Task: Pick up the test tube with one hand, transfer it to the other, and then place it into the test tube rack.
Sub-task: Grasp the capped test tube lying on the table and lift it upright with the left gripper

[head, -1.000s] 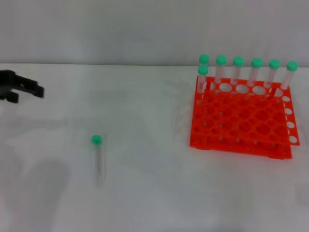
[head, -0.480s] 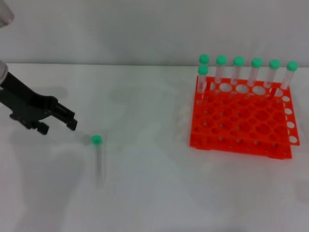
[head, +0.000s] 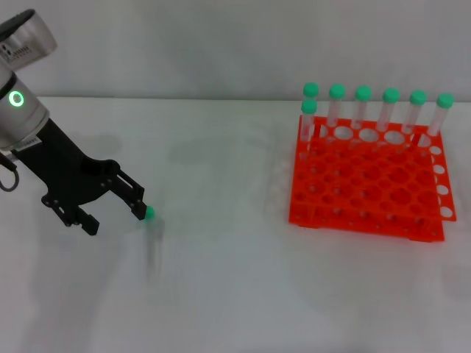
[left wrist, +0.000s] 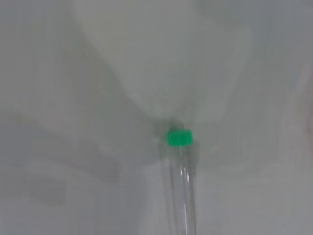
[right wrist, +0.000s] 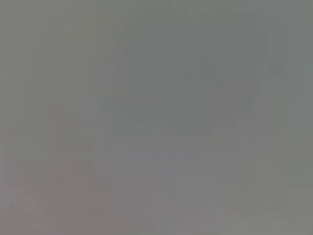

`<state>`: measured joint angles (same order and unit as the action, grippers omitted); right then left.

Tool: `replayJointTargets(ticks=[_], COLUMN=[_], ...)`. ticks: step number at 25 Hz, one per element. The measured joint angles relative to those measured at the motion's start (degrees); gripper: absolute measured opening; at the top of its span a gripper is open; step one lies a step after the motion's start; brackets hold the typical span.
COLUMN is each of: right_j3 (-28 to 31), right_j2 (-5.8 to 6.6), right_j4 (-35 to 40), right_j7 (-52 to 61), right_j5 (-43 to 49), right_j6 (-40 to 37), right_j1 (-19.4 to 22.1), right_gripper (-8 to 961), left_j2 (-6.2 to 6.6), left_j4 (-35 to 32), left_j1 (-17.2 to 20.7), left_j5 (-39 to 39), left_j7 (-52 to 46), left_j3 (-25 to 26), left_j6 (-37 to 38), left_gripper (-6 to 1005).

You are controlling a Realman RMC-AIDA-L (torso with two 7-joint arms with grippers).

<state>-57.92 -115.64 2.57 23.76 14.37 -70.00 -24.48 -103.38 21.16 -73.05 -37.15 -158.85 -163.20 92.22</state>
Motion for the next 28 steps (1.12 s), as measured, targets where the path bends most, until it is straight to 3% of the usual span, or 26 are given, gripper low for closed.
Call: replayJointTargets(ticks=[10,21,28], right_j3=[0.24,1.42,1.41], right_j2=[0.49,0.8,0.88], right_j4=[2.96,5.58,5.72], right_j7=[-1.81,-4.74,-5.36], right_j5=[-0.13,-0.15,-0.13], right_j6=[0.76,1.79,1.87], right_j1=[0.27,0.55,0.51], right_gripper=[873,873,872], left_j2=[-0.5,-3.15,-4.12], left_j4=[-0.41,-5.05,-5.08], left_j1=[-0.04,0.09,0.45], left_j5=[-3.03,-3.07,-5.06], left_j7=[-7.62,-9.51,-10.68], left_j3=[0.08,0.07,0.07], left_j6=[-0.67,-7.85,-9.08], left_gripper=[838,830,825])
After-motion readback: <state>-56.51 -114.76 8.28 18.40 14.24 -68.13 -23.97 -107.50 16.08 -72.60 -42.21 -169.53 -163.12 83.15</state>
